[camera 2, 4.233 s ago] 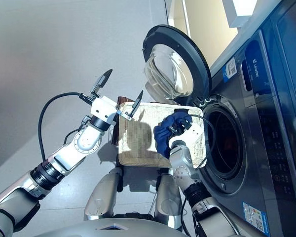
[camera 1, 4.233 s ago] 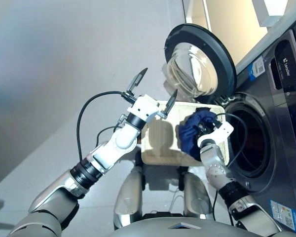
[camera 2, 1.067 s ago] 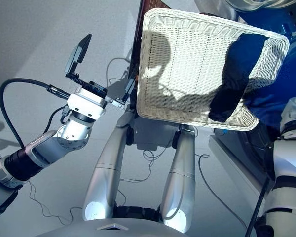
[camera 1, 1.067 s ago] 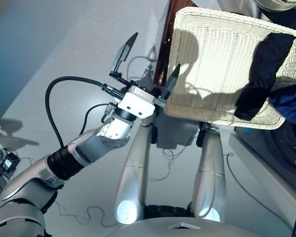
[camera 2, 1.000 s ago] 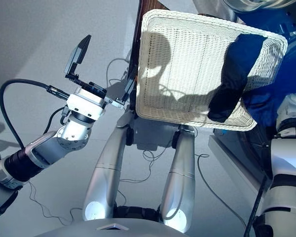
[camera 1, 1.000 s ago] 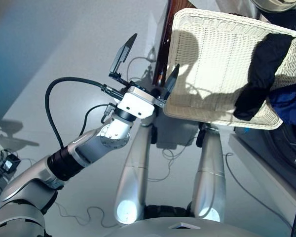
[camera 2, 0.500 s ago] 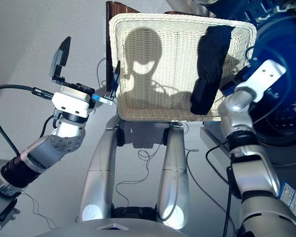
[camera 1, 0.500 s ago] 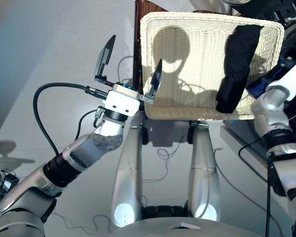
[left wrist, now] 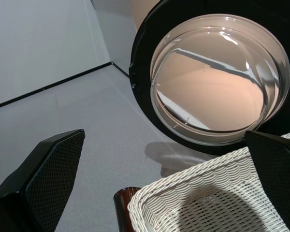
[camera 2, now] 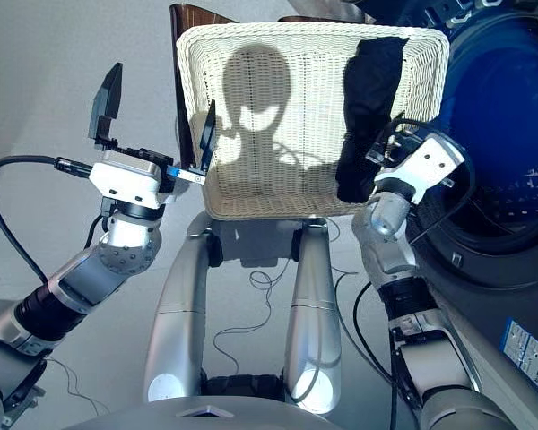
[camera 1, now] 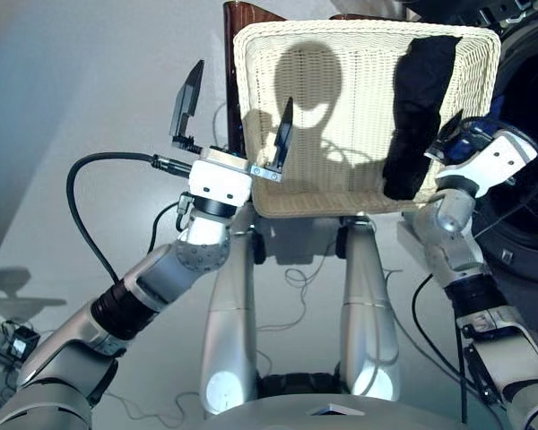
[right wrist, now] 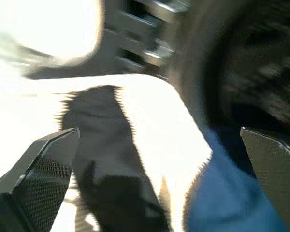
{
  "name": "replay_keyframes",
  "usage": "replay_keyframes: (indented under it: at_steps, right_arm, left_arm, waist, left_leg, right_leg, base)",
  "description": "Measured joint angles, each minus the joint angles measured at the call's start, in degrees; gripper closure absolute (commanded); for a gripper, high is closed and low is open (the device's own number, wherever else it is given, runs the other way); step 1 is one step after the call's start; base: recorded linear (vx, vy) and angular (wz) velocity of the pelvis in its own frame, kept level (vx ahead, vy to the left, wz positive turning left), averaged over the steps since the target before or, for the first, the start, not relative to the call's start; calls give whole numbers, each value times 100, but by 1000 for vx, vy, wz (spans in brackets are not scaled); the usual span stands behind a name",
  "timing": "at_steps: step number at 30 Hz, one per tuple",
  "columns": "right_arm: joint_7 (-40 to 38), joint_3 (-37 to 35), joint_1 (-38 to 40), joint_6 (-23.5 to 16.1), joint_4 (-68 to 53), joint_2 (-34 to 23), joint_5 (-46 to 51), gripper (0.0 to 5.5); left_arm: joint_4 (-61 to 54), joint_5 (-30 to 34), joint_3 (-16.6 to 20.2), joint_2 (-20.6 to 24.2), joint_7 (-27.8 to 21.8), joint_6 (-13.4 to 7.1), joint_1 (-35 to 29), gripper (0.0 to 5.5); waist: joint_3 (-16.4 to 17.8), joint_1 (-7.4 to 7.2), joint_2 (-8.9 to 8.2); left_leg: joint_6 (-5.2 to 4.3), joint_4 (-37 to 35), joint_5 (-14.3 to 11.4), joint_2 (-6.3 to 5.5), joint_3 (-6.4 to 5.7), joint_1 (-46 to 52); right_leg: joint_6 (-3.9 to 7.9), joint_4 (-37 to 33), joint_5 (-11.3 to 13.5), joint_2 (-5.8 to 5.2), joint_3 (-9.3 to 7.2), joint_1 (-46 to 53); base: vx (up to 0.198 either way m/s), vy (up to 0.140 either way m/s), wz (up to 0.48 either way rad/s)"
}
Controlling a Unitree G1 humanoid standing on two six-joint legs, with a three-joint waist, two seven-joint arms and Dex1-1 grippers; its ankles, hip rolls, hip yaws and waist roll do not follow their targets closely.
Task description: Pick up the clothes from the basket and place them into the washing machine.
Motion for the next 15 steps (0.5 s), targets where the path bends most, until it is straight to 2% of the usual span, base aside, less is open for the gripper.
replay_keyframes:
  at_steps: [4,9,13,15]
  right_arm:
    - [522,304,-34,-11,-145,-180,-40,0]
    - [888,693,-257,-4,-153,-297,-45,0]
    - [1109,990,-592,21,-5,-224,-47,0]
    - [1140,1104,-845,41,511,-32,-49,0]
  left_arm:
    - [-1,-5,44,2,-199,-74,-8,0]
    - [7,-10,19,-6,-368,-151,-83,0]
    - [13,-43,24,-168,-441,-192,-134,0]
    - [15,-54,-10,-257,-490,-200,-149,0]
  waist:
    - [-1,33,2]
    - [-1,85,2]
    - [-1,169,4]
    - [-2,186,4]
  left_leg:
    - [-10,6,-2,14,0,24]
    - [-71,108,-18,22,-28,64]
    - [-108,308,-79,22,-116,63]
    - [-137,416,-105,23,-179,46]
  right_leg:
    - [-12,25,-2,6,0,14]
    - [-62,214,-72,6,-22,26]
    - [-120,477,-193,1,-78,28]
    - [-146,597,-250,2,-118,29]
  base:
    - [0,0,0]
    - [0,0,0]
    - [0,0,0]
    - [0,0,0]
